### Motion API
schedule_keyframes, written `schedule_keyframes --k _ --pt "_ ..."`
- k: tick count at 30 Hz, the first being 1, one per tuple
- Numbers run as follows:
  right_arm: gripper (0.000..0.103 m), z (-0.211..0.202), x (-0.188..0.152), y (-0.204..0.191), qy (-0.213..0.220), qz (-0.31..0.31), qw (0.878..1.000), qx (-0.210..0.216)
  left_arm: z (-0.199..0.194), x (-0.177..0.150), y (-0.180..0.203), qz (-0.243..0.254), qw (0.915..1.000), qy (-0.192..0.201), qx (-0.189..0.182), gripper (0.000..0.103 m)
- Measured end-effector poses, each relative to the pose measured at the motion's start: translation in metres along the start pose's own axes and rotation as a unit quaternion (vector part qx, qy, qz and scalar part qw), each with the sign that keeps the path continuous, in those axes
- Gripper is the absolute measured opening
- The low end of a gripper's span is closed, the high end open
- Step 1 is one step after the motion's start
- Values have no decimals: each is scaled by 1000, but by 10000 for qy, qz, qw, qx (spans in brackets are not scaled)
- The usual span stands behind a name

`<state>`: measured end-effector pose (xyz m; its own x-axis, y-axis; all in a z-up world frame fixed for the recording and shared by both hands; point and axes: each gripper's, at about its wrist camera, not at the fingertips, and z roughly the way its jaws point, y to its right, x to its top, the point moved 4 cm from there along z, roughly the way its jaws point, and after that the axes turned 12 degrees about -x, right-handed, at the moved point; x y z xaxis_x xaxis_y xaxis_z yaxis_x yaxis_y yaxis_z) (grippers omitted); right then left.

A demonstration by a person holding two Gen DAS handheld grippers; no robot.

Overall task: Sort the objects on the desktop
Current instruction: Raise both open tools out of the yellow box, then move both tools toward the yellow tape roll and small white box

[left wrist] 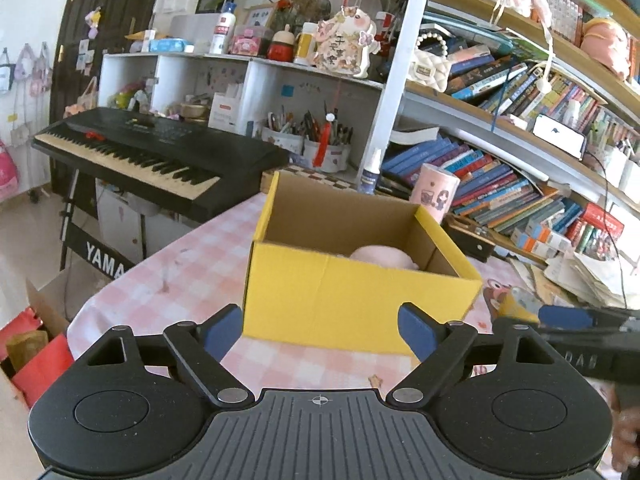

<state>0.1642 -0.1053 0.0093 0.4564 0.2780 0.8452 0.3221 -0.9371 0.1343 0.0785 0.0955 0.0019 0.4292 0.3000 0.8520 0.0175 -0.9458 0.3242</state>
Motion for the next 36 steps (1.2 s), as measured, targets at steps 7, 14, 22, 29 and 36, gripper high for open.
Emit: schedule_keyframes --k 7,14,22,29,36 --pt "75 -27 -32 -12 -110 18 9998 -150 -21 -15 3 123 9998 -138 -31 87" --pt "79 -48 -51 -26 -223 22 9996 -146 -37 -31 6 229 9993 -287 -84 89" --pt "84 -66 -66 -42 -291 -54 9995 -71 -53 -44 5 249 9988 -400 -90 89" --pt "84 -71 -74 -48 -479 -113 9987 -119 -54 -54 10 356 9972 -646 -114 94" --pt "85 -76 -79 -38 -512 -91 9982 -294 -47 -60 20 412 9959 -727 -337 94"
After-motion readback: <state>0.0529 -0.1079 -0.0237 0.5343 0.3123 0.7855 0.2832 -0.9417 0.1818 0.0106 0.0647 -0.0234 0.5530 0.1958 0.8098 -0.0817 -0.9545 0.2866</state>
